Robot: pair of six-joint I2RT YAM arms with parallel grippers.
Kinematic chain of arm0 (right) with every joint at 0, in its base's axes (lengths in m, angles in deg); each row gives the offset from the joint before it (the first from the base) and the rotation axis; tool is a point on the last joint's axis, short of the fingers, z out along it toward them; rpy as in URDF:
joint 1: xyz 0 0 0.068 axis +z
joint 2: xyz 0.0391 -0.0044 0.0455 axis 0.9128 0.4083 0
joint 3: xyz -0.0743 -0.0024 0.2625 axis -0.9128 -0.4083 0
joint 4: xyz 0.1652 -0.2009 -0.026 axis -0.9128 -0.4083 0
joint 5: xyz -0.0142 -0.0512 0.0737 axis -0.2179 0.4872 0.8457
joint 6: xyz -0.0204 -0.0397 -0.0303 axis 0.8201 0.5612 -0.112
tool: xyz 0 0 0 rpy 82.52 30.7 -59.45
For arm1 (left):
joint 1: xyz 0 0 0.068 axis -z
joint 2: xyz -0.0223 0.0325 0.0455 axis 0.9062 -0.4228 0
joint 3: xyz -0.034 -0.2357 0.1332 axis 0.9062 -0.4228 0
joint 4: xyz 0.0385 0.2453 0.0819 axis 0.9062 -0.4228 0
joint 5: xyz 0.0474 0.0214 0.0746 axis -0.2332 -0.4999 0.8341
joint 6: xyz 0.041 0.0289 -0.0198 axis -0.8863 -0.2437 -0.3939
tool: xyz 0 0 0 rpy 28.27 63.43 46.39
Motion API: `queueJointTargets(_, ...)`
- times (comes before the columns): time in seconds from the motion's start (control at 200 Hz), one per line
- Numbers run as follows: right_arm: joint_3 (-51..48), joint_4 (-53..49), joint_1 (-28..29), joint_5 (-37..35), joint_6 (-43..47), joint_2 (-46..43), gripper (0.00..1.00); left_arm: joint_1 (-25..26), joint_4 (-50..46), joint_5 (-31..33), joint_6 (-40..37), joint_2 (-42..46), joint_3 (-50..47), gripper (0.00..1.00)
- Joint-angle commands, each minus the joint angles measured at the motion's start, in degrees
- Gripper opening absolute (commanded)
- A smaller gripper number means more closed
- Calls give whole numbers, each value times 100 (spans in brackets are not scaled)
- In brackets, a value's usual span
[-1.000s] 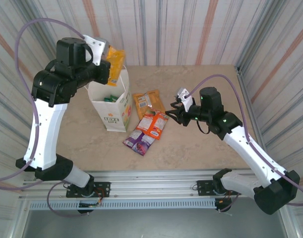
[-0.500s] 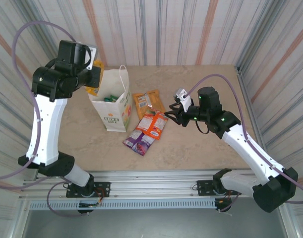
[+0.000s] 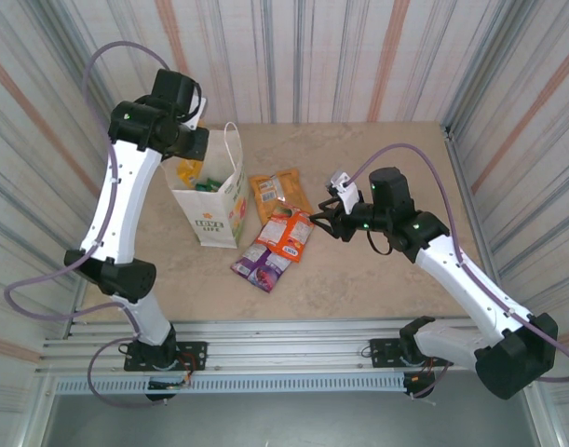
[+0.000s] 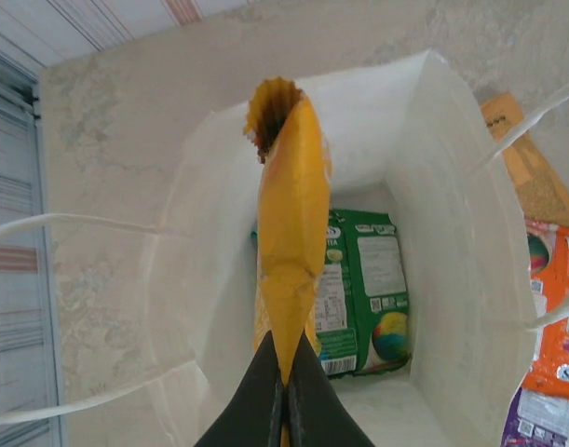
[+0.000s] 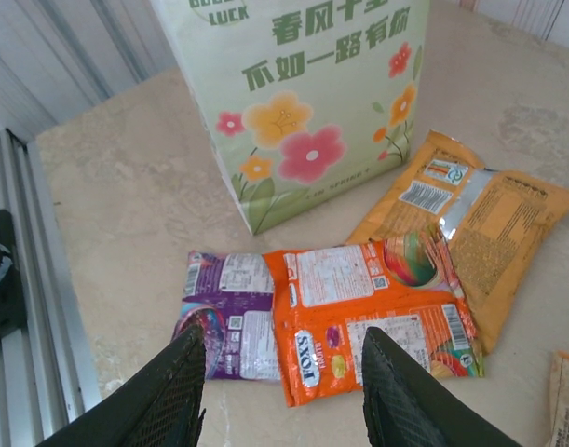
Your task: Place the snacks into the paper bag
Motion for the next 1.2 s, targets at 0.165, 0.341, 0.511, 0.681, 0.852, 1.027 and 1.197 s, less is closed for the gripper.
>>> queueJointTargets(0.165,2,-107,23,-190,-141,21,47,-23,-291,-260,145,-416,194,13)
queueJointTargets(0.341,-28,-56,23,-241,-279,42,48,-18,-301,-481,229,-369,442,35)
queueJointTargets(0.511,36,8,-8,-313,-635,128,48,101,-112,-715,309,-30,412,40)
queueJointTargets(0.681,186,-179,-39,-404,-1046,275,50,396,161,-887,304,515,-89,42)
queueJointTargets(0.852,187,-370,-74,-812,-1826,419,50,486,1029,-1639,525,1527,-1500,41)
queueJointTargets(1.027,171,-467,-100,-1117,-2602,702,50,870,2307,-1842,872,2663,-3264,40)
queueJointTargets(1.197,345,-773,-110,-908,-3720,1275,50,881,3106,-2223,1396,3291,-4375,40)
